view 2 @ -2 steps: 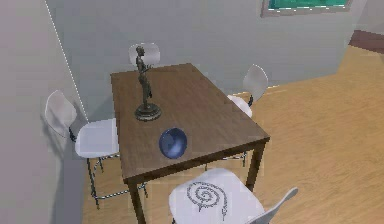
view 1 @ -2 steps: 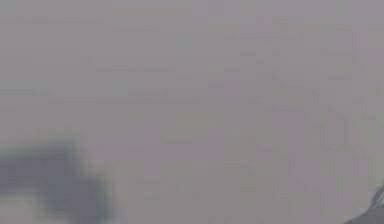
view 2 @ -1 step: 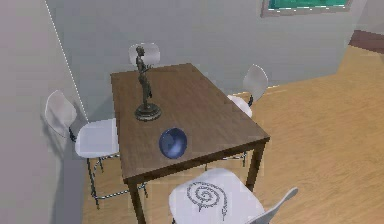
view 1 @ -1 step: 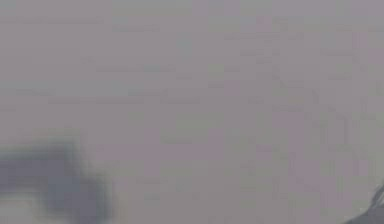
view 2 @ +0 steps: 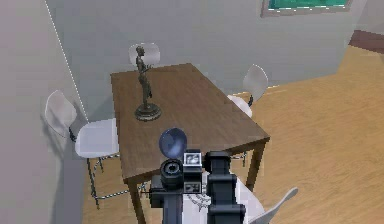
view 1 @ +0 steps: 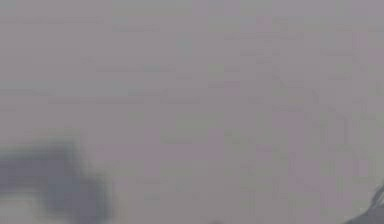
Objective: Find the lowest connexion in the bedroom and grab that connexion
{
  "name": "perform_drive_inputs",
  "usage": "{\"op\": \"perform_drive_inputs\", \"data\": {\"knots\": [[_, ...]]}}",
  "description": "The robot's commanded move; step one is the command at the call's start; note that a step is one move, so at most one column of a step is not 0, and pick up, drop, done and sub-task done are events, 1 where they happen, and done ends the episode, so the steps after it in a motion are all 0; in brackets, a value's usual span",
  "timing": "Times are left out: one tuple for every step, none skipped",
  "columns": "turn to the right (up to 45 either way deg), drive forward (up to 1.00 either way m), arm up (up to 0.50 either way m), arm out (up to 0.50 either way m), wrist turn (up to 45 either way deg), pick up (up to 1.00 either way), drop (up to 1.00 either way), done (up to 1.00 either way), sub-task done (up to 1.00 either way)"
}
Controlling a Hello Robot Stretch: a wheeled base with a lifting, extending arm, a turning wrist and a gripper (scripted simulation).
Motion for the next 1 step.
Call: {"op": "perform_drive_inputs", "data": {"knots": [[0.0, 0.0, 0.0, 0.0, 45.0, 0.0, 0.0, 0.0, 0.0]]}}
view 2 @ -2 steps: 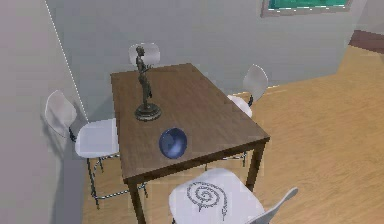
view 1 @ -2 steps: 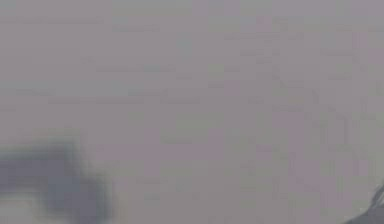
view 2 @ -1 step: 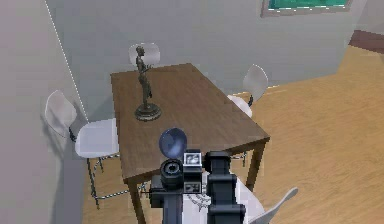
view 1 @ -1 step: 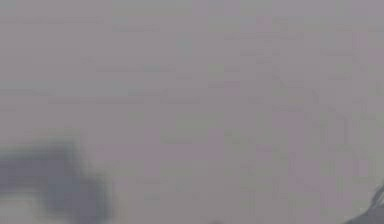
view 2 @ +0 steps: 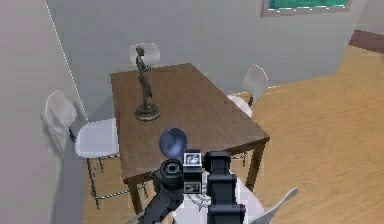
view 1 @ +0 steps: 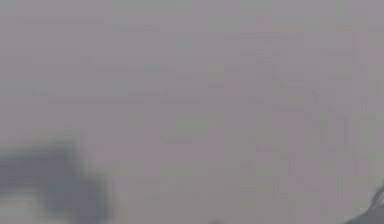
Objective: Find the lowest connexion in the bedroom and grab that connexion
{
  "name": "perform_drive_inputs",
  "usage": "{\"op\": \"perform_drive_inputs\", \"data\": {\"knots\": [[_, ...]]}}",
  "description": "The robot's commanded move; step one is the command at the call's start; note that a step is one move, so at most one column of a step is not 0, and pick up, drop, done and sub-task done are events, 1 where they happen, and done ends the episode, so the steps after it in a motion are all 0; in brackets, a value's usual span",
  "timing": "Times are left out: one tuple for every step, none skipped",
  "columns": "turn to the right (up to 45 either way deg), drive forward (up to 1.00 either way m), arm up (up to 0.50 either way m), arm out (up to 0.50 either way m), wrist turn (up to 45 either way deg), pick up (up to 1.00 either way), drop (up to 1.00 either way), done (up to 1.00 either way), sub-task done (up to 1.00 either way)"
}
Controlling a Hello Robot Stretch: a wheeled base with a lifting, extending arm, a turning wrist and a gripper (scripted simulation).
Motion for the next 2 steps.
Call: {"op": "perform_drive_inputs", "data": {"knots": [[0.0, 0.0, 0.0, 0.0, 45.0, 0.0, 0.0, 0.0, 0.0], [0.0, 0.0, 0.0, 0.0, 45.0, 0.0, 0.0, 0.0, 0.0]]}}
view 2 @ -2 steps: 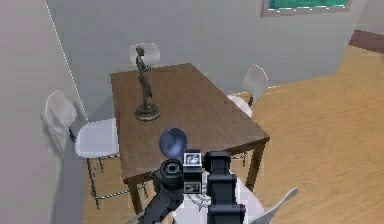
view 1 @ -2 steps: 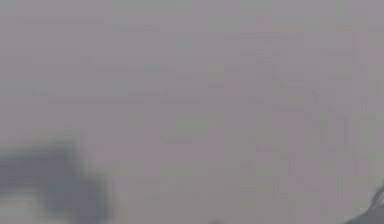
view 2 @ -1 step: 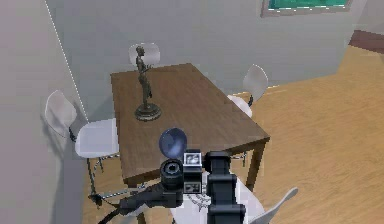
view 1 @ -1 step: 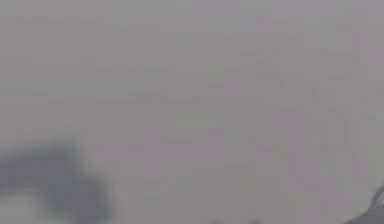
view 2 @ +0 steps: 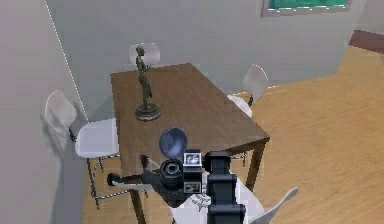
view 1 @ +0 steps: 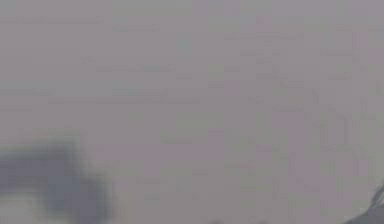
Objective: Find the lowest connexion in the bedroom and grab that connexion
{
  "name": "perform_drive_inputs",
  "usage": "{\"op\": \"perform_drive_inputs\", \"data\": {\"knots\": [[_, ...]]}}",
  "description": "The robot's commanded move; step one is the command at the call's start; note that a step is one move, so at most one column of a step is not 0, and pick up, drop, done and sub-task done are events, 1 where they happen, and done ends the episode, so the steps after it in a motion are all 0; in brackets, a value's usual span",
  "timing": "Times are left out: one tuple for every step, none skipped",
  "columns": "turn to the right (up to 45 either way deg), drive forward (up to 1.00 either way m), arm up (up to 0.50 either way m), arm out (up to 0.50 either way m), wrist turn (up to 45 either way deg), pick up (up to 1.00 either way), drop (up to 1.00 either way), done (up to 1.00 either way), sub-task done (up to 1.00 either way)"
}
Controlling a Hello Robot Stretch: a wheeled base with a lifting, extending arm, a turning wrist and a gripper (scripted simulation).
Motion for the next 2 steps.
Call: {"op": "perform_drive_inputs", "data": {"knots": [[0.0, 0.0, 0.0, 0.0, 45.0, 0.0, 0.0, 0.0, 0.0], [0.0, 0.0, 0.0, 0.0, 45.0, 0.0, 0.0, 0.0, 0.0]]}}
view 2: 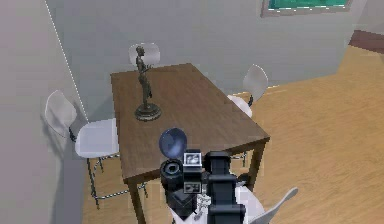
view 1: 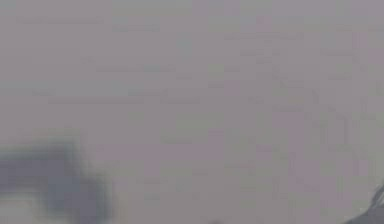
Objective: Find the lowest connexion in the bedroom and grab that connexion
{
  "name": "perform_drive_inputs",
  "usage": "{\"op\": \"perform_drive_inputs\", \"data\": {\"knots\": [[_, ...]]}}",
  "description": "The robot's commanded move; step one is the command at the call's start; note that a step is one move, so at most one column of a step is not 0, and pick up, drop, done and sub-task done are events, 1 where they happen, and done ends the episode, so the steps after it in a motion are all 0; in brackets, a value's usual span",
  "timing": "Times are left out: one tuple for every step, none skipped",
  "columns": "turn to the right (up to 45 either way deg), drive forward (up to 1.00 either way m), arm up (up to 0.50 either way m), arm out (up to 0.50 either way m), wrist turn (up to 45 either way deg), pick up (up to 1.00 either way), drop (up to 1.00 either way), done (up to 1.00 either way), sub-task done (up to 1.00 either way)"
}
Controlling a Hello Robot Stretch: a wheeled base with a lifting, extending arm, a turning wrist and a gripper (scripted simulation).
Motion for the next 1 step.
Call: {"op": "perform_drive_inputs", "data": {"knots": [[0.0, 0.0, -0.3, 0.0, 0.0, 0.0, 0.0, 0.0, 0.0]]}}
